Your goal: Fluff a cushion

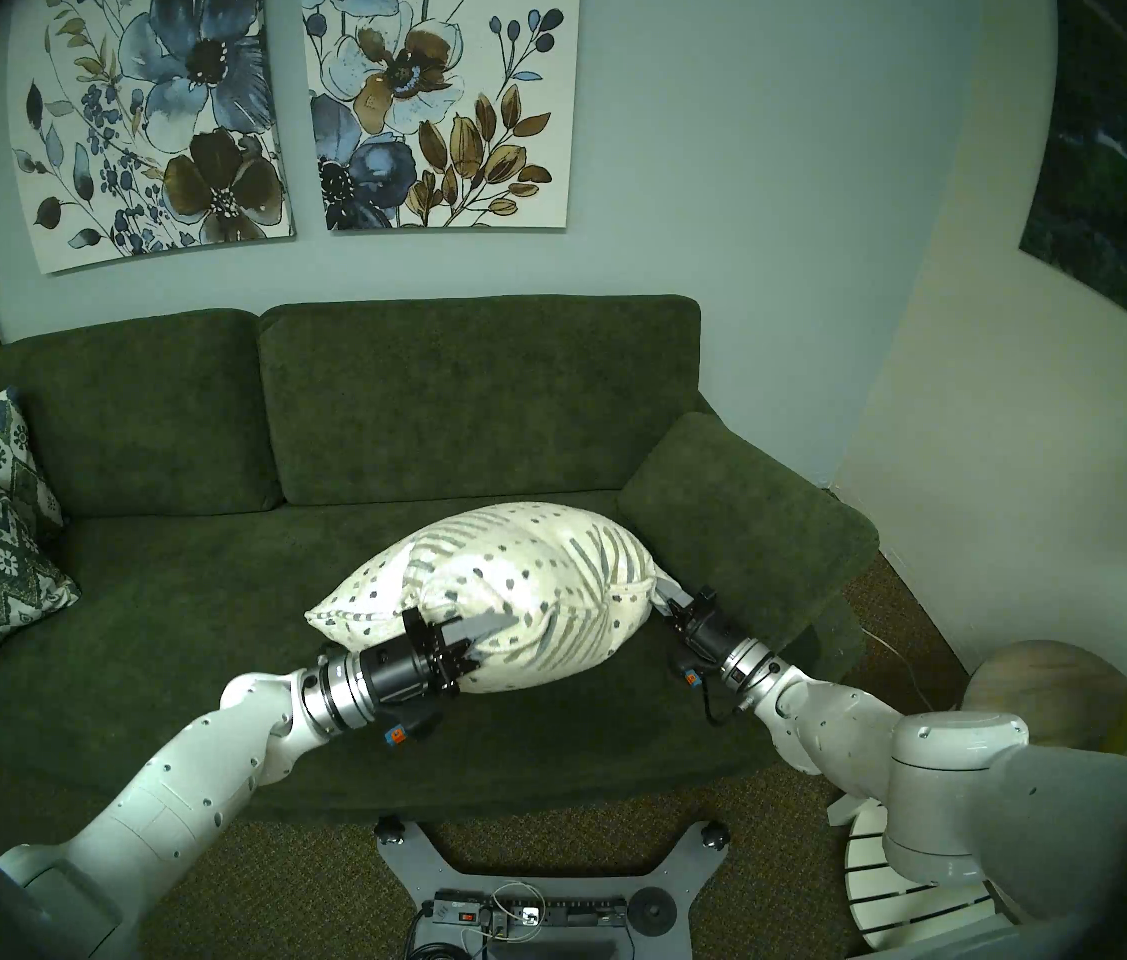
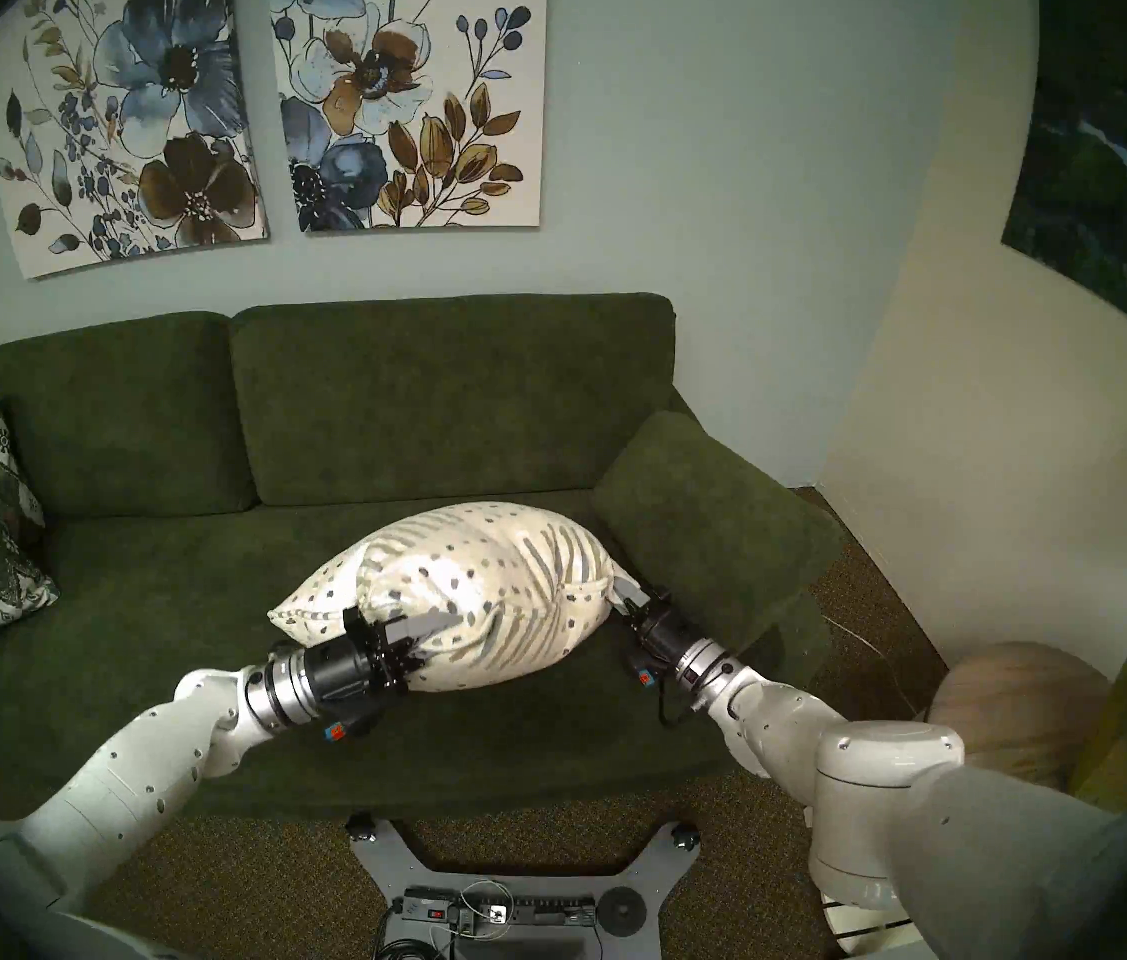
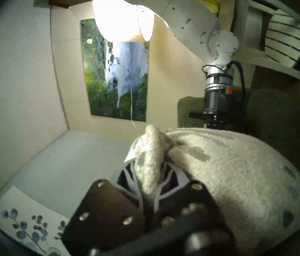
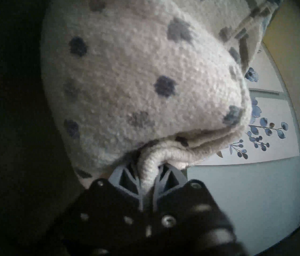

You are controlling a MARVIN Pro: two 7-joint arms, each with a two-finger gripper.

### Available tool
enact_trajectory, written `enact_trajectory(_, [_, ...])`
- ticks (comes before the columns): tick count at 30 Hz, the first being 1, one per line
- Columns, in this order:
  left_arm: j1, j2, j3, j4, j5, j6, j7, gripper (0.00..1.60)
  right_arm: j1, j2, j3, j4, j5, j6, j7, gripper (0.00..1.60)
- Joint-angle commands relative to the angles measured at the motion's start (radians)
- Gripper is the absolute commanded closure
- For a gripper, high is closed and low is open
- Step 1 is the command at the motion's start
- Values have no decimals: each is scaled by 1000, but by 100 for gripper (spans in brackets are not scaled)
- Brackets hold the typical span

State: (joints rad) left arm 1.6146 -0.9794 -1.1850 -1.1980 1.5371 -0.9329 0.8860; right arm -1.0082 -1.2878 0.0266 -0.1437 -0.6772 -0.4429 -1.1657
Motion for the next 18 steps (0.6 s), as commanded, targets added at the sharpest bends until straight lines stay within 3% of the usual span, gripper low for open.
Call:
enact_trajectory(1, [31, -11, 12, 88, 14, 26, 4, 160, -37, 15, -17, 15, -15, 8, 10, 160])
enact_trajectory(9, [42, -31, 46, 197, 47, 33, 0, 160, -65, 12, -42, 34, -30, 12, 39, 160])
enact_trajectory(18, [31, -25, 41, 297, 85, 55, -23, 160, -80, 5, -59, 43, -42, 15, 67, 160])
